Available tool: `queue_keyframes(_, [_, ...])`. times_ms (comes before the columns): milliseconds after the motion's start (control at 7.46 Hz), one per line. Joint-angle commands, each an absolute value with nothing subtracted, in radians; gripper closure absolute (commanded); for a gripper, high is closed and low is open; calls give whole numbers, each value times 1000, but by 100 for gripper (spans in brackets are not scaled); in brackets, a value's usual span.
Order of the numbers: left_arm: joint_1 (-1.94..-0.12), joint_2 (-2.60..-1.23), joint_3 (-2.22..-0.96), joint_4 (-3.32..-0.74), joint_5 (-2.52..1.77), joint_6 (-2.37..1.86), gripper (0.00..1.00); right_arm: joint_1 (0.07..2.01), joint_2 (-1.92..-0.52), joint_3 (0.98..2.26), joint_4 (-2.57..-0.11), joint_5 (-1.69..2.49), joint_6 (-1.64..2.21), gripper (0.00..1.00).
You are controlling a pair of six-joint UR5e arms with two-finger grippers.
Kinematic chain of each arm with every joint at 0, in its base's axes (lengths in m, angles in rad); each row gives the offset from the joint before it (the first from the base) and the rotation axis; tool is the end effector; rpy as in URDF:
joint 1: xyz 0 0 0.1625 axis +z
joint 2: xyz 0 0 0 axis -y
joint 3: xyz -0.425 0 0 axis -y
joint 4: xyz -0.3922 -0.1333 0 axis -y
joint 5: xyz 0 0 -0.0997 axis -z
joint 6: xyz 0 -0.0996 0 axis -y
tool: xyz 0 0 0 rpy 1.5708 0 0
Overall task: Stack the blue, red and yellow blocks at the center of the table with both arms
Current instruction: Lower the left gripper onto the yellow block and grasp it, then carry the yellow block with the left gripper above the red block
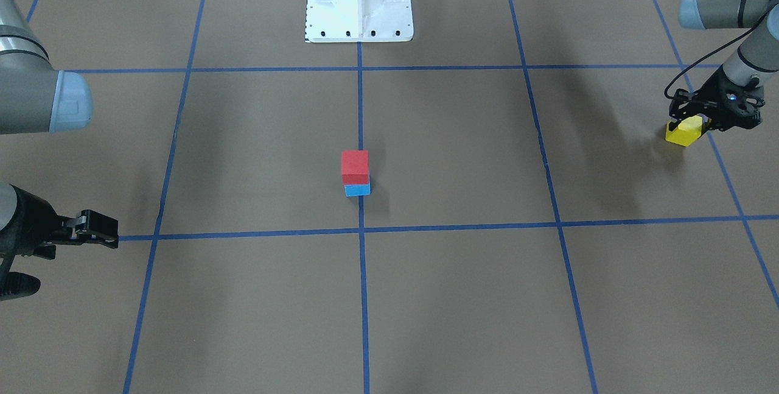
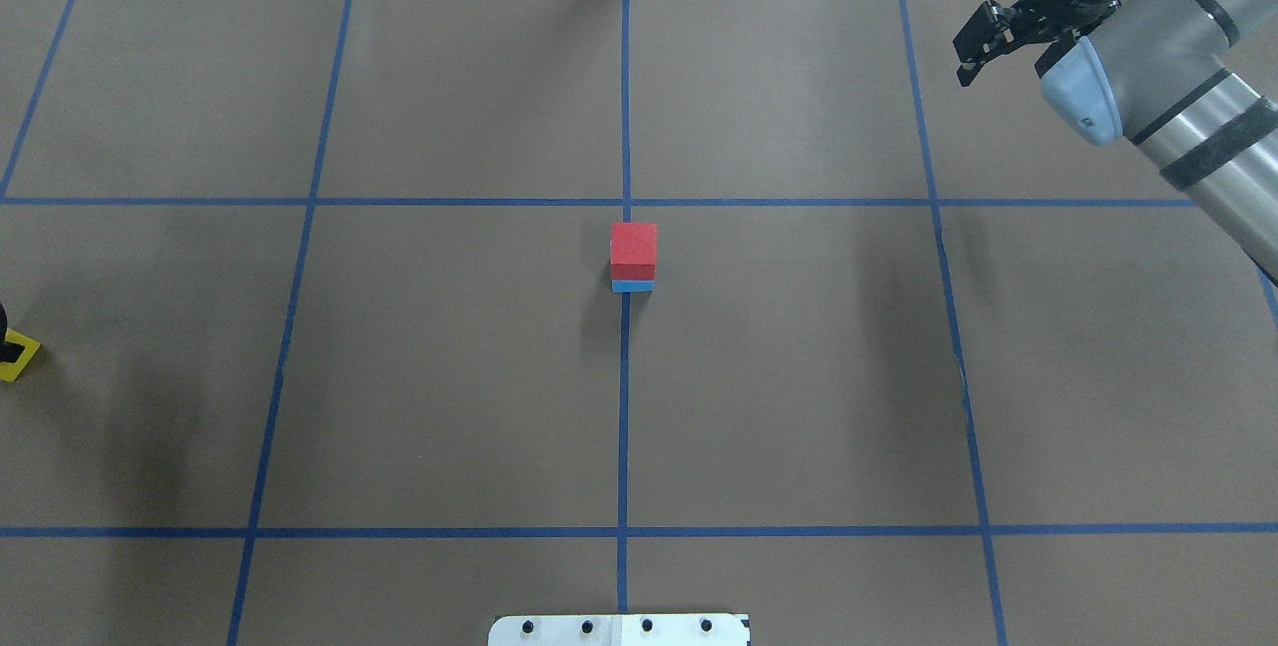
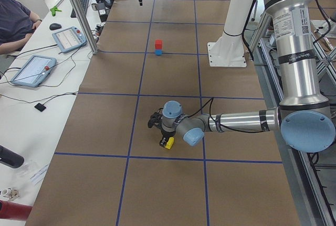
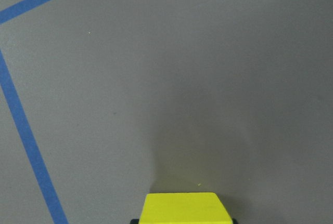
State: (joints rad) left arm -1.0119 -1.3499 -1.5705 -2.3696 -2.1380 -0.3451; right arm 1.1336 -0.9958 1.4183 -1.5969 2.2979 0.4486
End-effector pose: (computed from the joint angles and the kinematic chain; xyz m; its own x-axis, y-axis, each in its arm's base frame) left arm 0.1545 -0.3975 0.6792 0.6768 0.4146 -0.6083 -0.2288 0.9038 0.3616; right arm -0.2396 -0.6712 0.3885 0.6813 -0.1321 0.7199 0.1055 0.9910 0.0820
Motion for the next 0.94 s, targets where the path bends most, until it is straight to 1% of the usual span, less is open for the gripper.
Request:
queue_keyframes(0, [-1023, -1379, -1632, -2242, -2222, -345, 100, 1134, -996, 1419, -1597, 2298, 449, 0])
queue_keyframes(134, [-1032, -1415, -1743, -2044, -2227, -345, 100, 1134, -993, 1419, -1597, 2298, 449, 0])
queue_keyframes(268, [-1046, -1524, -1867, -1755, -2226, -347, 100, 1137, -992, 1420, -1597, 2298, 448, 0])
queue_keyframes(402, [-1048, -1686, -1961, -1436, -2221, -348, 100, 1137, -992, 1424, -1598, 2298, 449, 0])
queue_keyframes(536, [-1048, -1865, -1973, -1208, -2221, -374, 100, 1137, -992, 1424, -1598, 2298, 451, 0])
queue_keyframes(670, [-1028, -2020, -1947, -1124, -2226, -517, 100, 1137, -992, 1424, -1598, 2298, 449, 0])
queue_keyframes(804, [-970, -2120, -1901, -1123, -2227, -651, 100, 1137, -992, 1424, -1598, 2298, 448, 0])
